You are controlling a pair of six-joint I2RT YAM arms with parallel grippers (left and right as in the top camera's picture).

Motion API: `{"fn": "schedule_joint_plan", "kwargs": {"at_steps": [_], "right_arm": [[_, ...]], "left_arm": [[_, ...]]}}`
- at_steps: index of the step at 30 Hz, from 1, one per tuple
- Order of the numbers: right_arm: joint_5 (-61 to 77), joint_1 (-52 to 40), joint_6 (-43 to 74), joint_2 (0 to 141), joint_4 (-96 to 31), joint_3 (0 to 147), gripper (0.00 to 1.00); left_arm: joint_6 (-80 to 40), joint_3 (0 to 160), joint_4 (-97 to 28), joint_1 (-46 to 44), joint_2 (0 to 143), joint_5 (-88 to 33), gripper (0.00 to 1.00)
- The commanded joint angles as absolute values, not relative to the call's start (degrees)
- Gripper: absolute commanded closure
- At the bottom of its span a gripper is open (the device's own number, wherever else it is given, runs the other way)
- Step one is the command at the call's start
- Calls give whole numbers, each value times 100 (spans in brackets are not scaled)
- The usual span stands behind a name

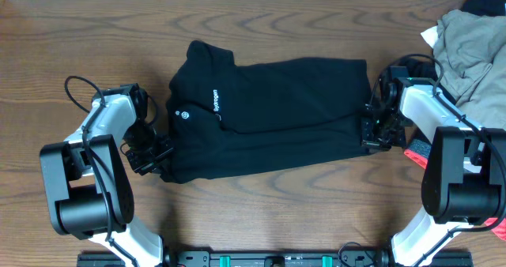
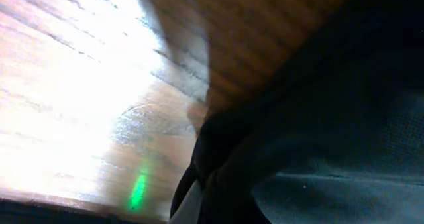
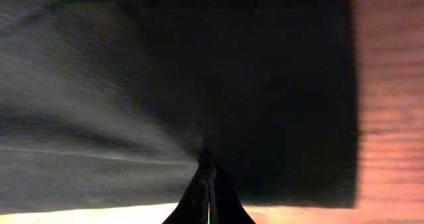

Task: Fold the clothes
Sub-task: 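Release the shirt and lift both grippers away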

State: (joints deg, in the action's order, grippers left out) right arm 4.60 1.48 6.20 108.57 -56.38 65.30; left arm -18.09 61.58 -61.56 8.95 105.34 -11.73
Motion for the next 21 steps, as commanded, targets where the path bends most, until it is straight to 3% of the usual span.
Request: {"fn": "schedule_joint_plan", "kwargs": {"at_steps": [1, 10, 11, 14, 21], "right_arm": [[346, 178, 768, 10713, -5612, 6486, 99], [366, 176, 683, 8960, -5245, 6853, 93], [366, 176, 637, 8742, -5074, 6873, 91], [401, 176, 541, 8187, -4550, 6877, 84], [410, 176, 412, 7955, -4375, 6877, 82]], "left_arm": [[-1581, 6176, -6213, 945, 10442, -1227, 94], [-1439, 6591, -5948, 945, 8862, -1455, 91], [-1435, 6600, -5708, 945, 8604, -1446, 83], [-1387, 6598, -4720, 945, 7972, -1358, 41], [-1535, 6598, -3476, 939, 7594, -1354, 38]]}}
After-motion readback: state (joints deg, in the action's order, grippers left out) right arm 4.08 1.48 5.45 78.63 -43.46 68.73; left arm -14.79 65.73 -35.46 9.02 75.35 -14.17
